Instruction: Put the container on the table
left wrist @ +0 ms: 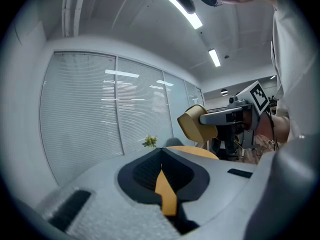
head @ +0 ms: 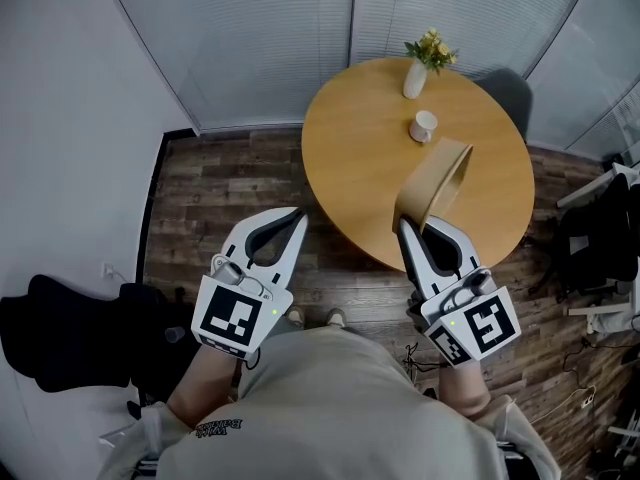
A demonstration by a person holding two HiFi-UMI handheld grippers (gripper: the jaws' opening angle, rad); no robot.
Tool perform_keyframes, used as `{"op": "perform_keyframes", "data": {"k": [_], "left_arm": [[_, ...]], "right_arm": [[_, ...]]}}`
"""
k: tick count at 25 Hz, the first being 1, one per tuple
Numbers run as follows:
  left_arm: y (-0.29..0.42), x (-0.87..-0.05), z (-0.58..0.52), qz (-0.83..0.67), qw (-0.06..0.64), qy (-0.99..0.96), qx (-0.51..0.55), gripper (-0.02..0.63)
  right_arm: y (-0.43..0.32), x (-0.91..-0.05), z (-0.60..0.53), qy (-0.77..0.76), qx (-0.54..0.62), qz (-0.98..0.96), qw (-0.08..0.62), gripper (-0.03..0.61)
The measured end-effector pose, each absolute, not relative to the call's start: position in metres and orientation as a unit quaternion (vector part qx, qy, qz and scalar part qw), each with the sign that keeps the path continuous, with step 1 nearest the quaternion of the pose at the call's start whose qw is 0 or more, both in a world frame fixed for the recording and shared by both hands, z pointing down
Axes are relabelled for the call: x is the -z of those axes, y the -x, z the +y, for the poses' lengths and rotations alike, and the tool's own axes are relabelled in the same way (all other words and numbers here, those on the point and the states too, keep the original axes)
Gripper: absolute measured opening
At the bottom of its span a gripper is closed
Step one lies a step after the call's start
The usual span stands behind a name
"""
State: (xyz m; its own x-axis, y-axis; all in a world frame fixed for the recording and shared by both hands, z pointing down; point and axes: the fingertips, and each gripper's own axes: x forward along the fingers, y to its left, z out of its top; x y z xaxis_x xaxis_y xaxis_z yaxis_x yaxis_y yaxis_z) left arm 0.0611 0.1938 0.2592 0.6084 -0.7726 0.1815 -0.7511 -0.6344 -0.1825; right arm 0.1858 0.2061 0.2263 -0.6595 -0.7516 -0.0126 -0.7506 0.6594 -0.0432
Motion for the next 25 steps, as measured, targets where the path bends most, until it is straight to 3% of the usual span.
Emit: {"op": "perform_keyframes", "data": {"k": [25], "left_arm": [[-0.078,-0.271,0.188,0.46,0.049,0.879,0.12,0.021]], "right_arm": [[-0.205,-0.25,0.19,0.38,0.024,0.924,0.021,0.032]]}}
